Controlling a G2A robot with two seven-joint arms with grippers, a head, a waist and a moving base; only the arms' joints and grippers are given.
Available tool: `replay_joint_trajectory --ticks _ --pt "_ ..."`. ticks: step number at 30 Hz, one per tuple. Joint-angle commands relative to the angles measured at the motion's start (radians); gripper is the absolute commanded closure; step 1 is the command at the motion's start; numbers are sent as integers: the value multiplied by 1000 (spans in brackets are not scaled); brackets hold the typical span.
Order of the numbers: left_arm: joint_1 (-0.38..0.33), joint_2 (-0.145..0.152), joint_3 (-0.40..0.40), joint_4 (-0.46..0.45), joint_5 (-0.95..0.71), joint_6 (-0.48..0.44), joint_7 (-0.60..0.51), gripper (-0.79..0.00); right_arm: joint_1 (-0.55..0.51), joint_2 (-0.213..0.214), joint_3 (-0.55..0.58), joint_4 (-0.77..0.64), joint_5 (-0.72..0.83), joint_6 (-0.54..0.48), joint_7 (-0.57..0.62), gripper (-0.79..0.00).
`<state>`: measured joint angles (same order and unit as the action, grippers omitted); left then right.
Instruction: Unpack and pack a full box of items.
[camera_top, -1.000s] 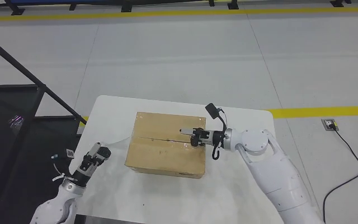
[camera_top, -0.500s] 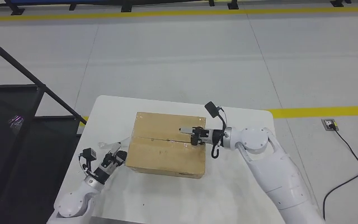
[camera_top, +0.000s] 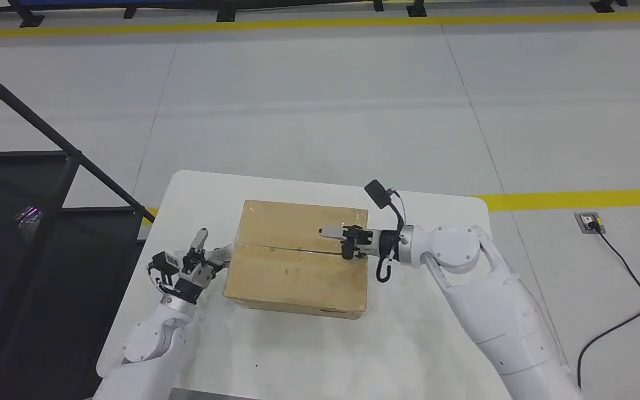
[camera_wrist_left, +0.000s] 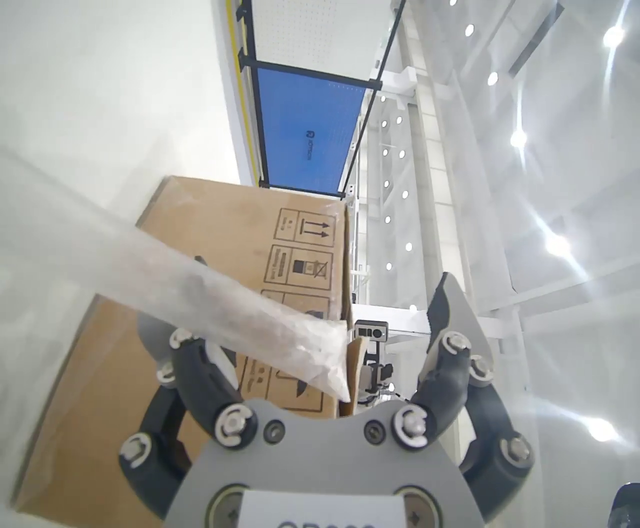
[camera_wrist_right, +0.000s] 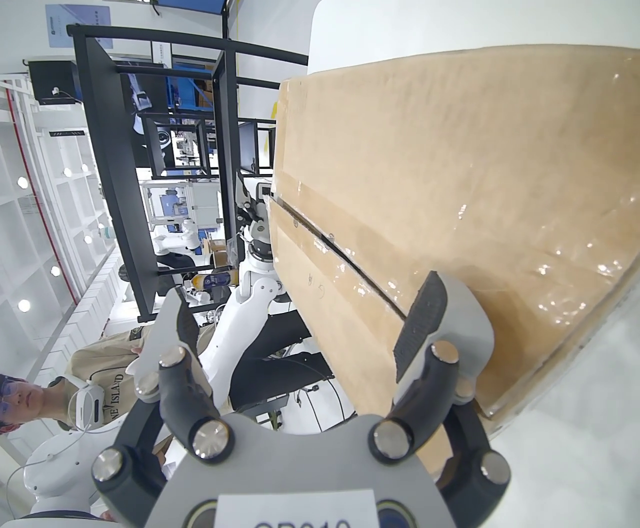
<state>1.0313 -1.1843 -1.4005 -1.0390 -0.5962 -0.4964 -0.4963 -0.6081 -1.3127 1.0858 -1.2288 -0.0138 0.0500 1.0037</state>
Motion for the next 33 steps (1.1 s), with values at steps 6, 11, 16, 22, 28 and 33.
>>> replay_joint_trajectory --ticks 6,11,16,22,28,33 --pt "59 12 -68 -127 146 -138 93 -785 0 3 -3 -8 -1 6 0 -785" --pt "117 20 -113 -252 326 -154 211 -785 9 2 -14 3 6 0 1 -785" --pt "154 22 -134 -363 496 -132 295 -785 17 0 -25 17 14 -9 0 -785" --pt "192 21 -135 -488 622 -126 339 -785 13 2 -24 25 21 -24 -3 -785" --pt "209 21 -126 -574 680 -108 317 -785 -7 9 -6 7 25 -39 -19 -785" --pt "190 19 -94 -590 717 -84 277 -785 -38 20 25 -40 18 -57 -44 -785"
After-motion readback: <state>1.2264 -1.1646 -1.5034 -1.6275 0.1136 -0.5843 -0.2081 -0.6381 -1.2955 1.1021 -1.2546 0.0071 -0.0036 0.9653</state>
